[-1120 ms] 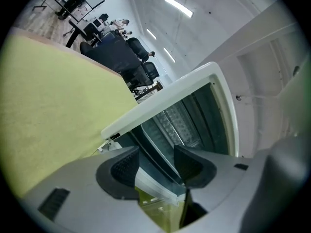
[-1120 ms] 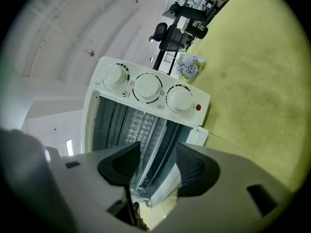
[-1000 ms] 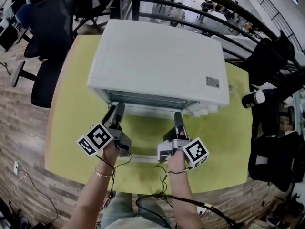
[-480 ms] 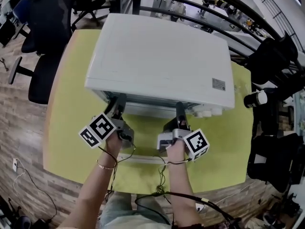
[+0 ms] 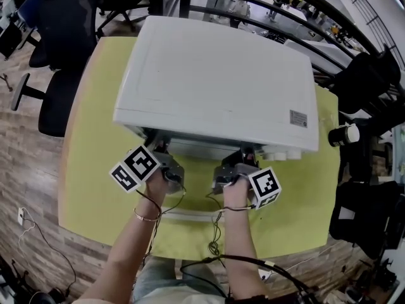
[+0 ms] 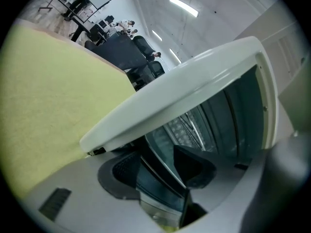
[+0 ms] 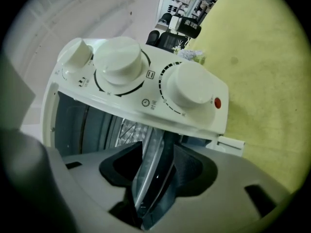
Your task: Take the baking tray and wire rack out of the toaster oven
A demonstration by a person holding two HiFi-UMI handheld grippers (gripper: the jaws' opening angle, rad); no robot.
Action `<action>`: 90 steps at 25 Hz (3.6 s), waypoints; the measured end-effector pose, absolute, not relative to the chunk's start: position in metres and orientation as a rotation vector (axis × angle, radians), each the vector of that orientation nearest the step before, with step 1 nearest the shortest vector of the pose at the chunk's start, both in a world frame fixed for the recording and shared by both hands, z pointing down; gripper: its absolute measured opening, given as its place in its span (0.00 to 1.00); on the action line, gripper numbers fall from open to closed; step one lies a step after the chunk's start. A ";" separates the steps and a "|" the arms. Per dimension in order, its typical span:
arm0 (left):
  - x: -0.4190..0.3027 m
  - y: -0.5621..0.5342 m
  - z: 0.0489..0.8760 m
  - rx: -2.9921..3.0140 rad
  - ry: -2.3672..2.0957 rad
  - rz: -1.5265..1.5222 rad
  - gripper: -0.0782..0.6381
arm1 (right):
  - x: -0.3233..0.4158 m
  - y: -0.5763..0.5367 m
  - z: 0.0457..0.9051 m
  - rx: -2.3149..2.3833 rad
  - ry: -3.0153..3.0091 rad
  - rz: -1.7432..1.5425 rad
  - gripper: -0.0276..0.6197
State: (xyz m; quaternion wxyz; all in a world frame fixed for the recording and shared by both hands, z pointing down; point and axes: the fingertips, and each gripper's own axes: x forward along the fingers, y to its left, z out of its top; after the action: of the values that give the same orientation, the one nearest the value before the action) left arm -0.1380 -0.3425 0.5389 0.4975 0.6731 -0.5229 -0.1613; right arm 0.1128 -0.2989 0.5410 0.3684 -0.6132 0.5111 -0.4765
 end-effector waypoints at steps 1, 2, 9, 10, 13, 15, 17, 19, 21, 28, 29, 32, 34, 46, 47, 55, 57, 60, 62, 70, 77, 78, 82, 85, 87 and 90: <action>-0.137 -0.344 0.539 1.626 -1.264 -0.395 0.40 | 0.113 -0.301 0.541 -1.574 1.308 -1.221 0.33; -0.136 -0.346 0.539 1.624 -1.263 -0.400 0.40 | 0.113 -0.303 0.542 -1.573 1.304 -1.220 0.33; -0.137 -0.352 0.541 1.603 -1.274 -0.433 0.38 | 0.110 -0.311 0.546 -1.565 1.283 -1.219 0.32; -0.137 -0.354 0.541 1.597 -1.275 -0.442 0.38 | 0.110 -0.312 0.546 -1.564 1.280 -1.219 0.31; -0.135 -0.358 0.543 1.583 -1.271 -0.460 0.36 | 0.111 -0.316 0.548 -1.565 1.275 -1.214 0.30; -0.134 -0.360 0.543 1.577 -1.269 -0.466 0.34 | 0.111 -0.319 0.548 -1.566 1.274 -1.211 0.29; -0.133 -0.361 0.543 1.575 -1.271 -0.464 0.33 | 0.111 -0.321 0.547 -1.568 1.271 -1.206 0.27; -0.132 -0.363 0.544 1.566 -1.277 -0.463 0.32 | 0.113 -0.323 0.547 -1.574 1.272 -1.202 0.26; -0.132 -0.363 0.545 1.554 -1.282 -0.467 0.30 | 0.113 -0.325 0.548 -1.579 1.276 -1.203 0.24; -0.132 -0.363 0.547 1.545 -1.271 -0.473 0.28 | 0.111 -0.327 0.549 -1.585 1.286 -1.201 0.18; -0.132 -0.363 0.547 1.546 -1.270 -0.471 0.28 | 0.111 -0.327 0.549 -1.583 1.284 -1.201 0.17; -0.133 -0.363 0.547 1.548 -1.278 -0.467 0.28 | 0.111 -0.327 0.549 -1.574 1.279 -1.202 0.17; -0.132 -0.363 0.547 1.548 -1.279 -0.468 0.28 | 0.111 -0.326 0.550 -1.572 1.276 -1.204 0.17; -0.134 -0.356 0.547 1.513 -1.274 -0.473 0.27 | 0.110 -0.319 0.550 -1.576 1.278 -1.225 0.17; -0.134 -0.355 0.547 1.511 -1.273 -0.473 0.27 | 0.110 -0.318 0.550 -1.577 1.278 -1.227 0.17; -0.135 -0.346 0.547 1.497 -1.271 -0.468 0.27 | 0.109 -0.309 0.550 -1.580 1.280 -1.235 0.17; -0.135 -0.344 0.548 1.495 -1.270 -0.469 0.27 | 0.109 -0.308 0.551 -1.581 1.280 -1.236 0.18; -0.136 -0.341 0.548 1.492 -1.268 -0.471 0.27 | 0.108 -0.304 0.551 -1.580 1.281 -1.239 0.18; -0.137 -0.338 0.549 1.490 -1.267 -0.471 0.27 | 0.107 -0.302 0.552 -1.580 1.280 -1.242 0.18; -0.138 -0.326 0.549 1.474 -1.264 -0.466 0.27 | 0.106 -0.291 0.552 -1.582 1.281 -1.253 0.17; -0.139 -0.313 0.548 1.465 -1.268 -0.456 0.26 | 0.105 -0.279 0.551 -1.584 1.277 -1.265 0.17; -0.140 -0.311 0.548 1.463 -1.267 -0.456 0.26 | 0.105 -0.277 0.551 -1.584 1.276 -1.267 0.17; -0.140 -0.303 0.548 1.459 -1.267 -0.457 0.26 | 0.104 -0.269 0.551 -1.587 1.279 -1.269 0.17; -0.140 -0.295 0.547 1.458 -1.266 -0.457 0.26 | 0.105 -0.262 0.550 -1.583 1.275 -1.272 0.17; -0.141 -0.291 0.548 1.455 -1.266 -0.457 0.26 | 0.105 -0.258 0.550 -1.580 1.270 -1.276 0.17; -0.143 -0.285 0.549 1.447 -1.265 -0.459 0.26 | 0.103 -0.252 0.551 -1.574 1.260 -1.282 0.16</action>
State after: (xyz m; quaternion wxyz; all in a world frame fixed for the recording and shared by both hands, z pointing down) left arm -0.1428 -0.2852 0.5486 0.5503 0.6116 -0.5344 -0.1940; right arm 0.1031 -0.2520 0.5510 0.3671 -0.6127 0.4906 -0.4991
